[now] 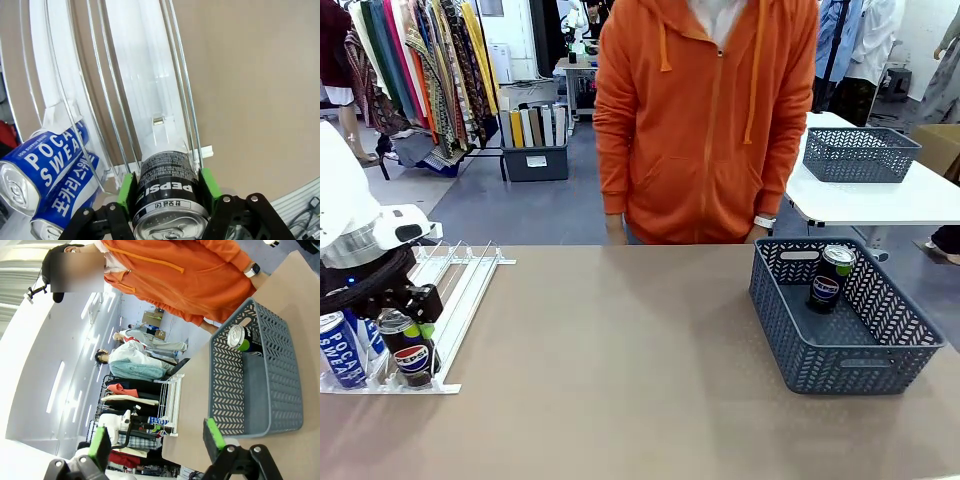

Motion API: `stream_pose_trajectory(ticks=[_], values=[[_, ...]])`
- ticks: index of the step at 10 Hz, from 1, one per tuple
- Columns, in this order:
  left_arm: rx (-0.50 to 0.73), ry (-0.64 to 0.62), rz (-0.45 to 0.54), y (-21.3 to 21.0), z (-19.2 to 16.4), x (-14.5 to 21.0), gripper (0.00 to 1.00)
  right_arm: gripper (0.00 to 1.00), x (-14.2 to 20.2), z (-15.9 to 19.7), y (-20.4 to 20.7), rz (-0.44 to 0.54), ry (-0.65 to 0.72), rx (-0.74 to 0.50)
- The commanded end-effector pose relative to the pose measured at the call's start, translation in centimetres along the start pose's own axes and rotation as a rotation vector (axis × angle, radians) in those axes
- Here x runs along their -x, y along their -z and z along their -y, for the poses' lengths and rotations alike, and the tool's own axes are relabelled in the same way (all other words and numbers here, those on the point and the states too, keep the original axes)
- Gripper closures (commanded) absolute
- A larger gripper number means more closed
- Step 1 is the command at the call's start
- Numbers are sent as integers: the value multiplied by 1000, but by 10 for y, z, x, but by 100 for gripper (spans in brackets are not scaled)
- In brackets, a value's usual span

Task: Retrieve and store the cans from the dispenser.
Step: Pick up the last remaining can from one row of the Automatic Can Dispenser and place it in the middle of the table.

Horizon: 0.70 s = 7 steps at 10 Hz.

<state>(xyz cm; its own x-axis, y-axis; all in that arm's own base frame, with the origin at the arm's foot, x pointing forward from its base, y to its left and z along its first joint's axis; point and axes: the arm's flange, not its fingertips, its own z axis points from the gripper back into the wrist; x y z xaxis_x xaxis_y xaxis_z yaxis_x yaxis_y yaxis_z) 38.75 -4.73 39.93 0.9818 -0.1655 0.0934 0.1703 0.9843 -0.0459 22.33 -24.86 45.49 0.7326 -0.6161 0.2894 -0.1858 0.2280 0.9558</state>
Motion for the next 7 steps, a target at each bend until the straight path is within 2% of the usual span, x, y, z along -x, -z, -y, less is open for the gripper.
stream_pose_trajectory(ticks=[1, 3, 4, 7], values=[[-31, -25, 1, 10, 2, 28, 100, 0, -2, -2, 0, 3, -14, -14], [-28, -33, 50, -9, 2, 30, 100, 0, -2, -2, 0, 3, -14, -14], [0, -14, 105, -37, 6, 36, 100, 0, -2, -2, 0, 3, -14, -14], [-21, -42, 225, -136, 14, 58, 100, 0, -2, -2, 0, 3, -14, -14]])
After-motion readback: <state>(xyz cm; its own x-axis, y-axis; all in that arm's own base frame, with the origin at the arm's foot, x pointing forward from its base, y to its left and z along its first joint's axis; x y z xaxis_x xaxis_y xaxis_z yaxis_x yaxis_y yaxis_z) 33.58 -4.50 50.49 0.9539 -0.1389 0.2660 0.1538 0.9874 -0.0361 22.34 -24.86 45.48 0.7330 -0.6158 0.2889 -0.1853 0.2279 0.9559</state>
